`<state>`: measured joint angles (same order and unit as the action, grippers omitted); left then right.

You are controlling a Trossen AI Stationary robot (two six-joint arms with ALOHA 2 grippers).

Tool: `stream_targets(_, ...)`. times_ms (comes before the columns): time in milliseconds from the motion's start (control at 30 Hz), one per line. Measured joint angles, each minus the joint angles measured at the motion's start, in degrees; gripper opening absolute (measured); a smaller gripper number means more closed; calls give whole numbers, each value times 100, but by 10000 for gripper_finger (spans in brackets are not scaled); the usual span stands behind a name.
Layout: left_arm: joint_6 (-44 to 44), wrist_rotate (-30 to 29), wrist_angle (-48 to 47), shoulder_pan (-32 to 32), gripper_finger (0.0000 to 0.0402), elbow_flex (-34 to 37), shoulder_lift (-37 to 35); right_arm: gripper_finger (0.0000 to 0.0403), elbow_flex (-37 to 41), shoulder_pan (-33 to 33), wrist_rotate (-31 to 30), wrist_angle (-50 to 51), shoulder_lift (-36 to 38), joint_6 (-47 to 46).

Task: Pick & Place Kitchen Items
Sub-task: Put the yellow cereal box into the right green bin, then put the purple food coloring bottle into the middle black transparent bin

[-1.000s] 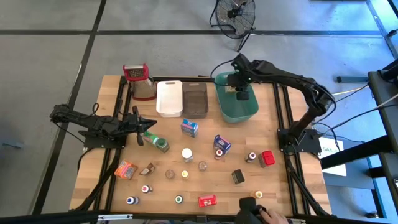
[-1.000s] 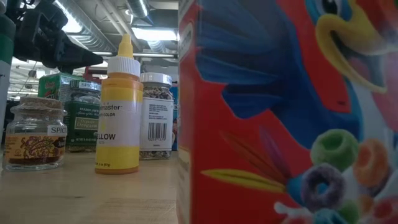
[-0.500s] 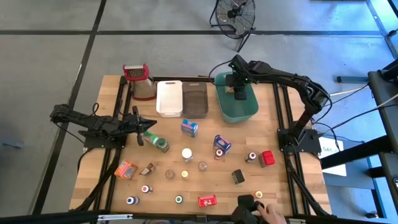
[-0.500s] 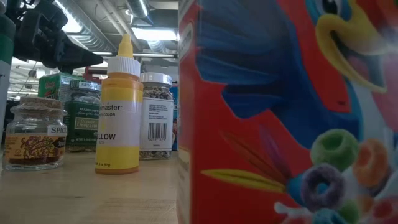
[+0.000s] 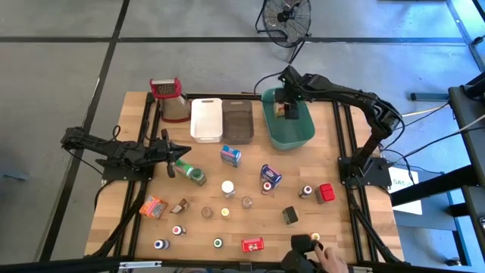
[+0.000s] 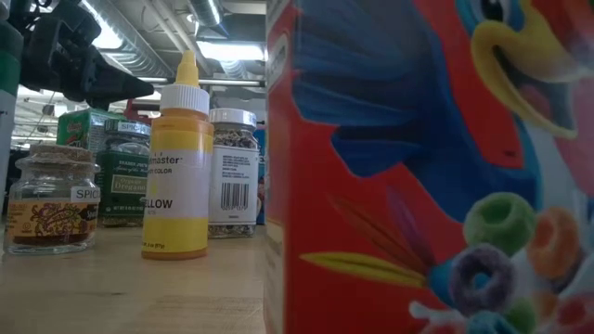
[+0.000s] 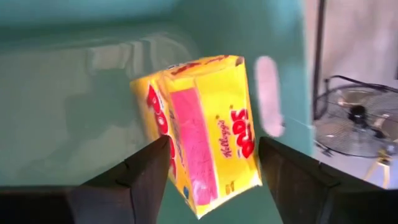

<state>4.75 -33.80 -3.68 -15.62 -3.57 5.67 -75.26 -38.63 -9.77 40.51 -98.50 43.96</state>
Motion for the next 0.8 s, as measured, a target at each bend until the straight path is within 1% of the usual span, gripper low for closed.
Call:
stream_targets(133,0,0,-6,-2,4,0,-2,250,0,4,-65,-139,0,-50)
stream_targets(433,46,2,-142,-1,4,0,-1,250,-1,14,-71,-110,26,-67)
stream_targets(633,46,0,-140,0,4,0,0,250,-150,49,-71,182,239,-67)
stream_targets(800,66,2,-140,0,4,0,-2,250,-459,166,-70,641,535,-240)
